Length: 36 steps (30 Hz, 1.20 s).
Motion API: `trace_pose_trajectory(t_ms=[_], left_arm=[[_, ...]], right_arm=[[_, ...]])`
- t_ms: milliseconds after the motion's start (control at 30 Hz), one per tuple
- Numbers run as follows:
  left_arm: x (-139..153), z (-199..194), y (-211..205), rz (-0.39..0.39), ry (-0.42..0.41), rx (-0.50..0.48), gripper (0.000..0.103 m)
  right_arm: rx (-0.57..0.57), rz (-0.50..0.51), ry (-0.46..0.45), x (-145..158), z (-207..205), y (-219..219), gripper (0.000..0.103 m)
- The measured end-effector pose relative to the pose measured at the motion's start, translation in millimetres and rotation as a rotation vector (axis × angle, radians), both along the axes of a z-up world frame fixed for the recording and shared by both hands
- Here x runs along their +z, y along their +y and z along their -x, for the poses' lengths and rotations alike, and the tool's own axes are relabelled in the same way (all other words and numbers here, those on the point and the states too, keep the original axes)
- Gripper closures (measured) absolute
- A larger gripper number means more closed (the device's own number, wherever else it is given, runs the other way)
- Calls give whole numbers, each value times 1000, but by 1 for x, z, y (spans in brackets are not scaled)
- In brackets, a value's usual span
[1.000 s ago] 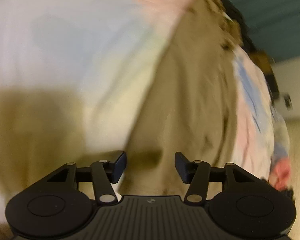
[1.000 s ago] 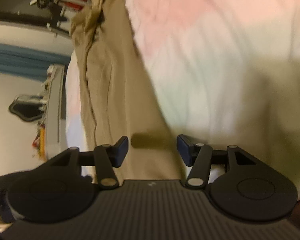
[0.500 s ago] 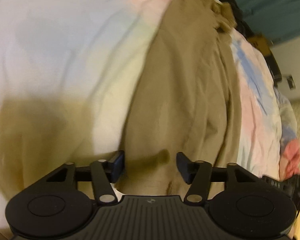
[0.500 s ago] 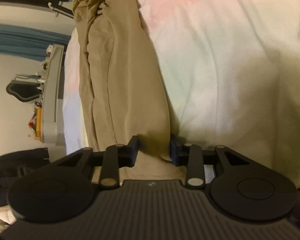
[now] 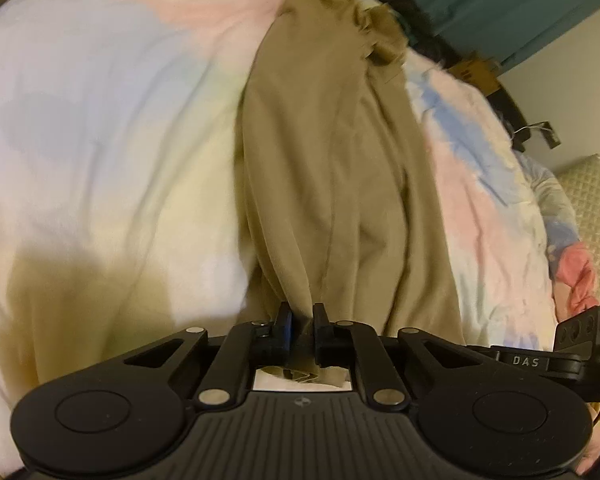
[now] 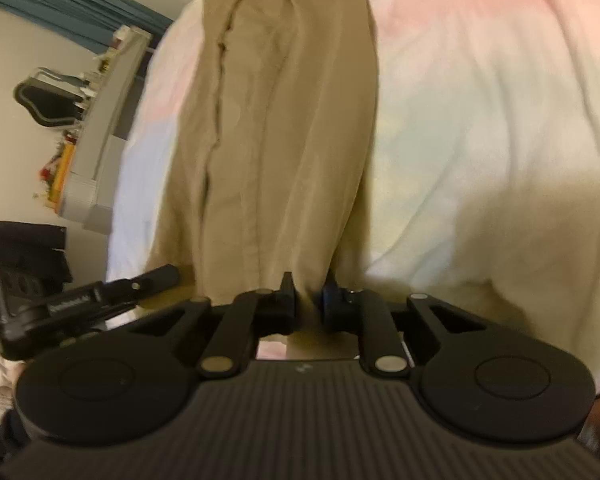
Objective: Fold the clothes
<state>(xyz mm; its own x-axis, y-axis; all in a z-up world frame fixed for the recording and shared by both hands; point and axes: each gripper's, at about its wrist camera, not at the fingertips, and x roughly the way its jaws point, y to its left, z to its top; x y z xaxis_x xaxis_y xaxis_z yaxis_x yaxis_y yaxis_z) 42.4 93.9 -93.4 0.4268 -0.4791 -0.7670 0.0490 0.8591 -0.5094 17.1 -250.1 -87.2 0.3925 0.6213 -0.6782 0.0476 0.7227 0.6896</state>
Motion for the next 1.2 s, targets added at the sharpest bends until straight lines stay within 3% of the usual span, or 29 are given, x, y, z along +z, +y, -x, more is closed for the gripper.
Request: trace_pose_trajectory(t_ms=[133,333,400,533,767,967,1100,1200], left_arm=[[13,11,14,66,-45,61,97],[33,23,42,286,-110,172,99],[47,30,49,316,-176,173,99],[68,37,47,354,-222,171,100],[95,63,40,350,-277,170,100],[93,98,31,415,-209,165,100],[91,96,30,435,-194,179,100],[97,76,28,336,-252,137,100]], right_arm=[[-45,-56,-35,10,0,-6,94],[-115,-133,-103,36,9,-25,95],[-140,-153,-135,47,14,-36,95],[-171,-181,-182,72,18,-51,95],[-143,-138,-214,89,30,-60,95],[-138,-117,-185,92,63,-74,95],[-165,-135,-200,99,67,-85,95],[-177,-126,-251,108,46,-82,95]])
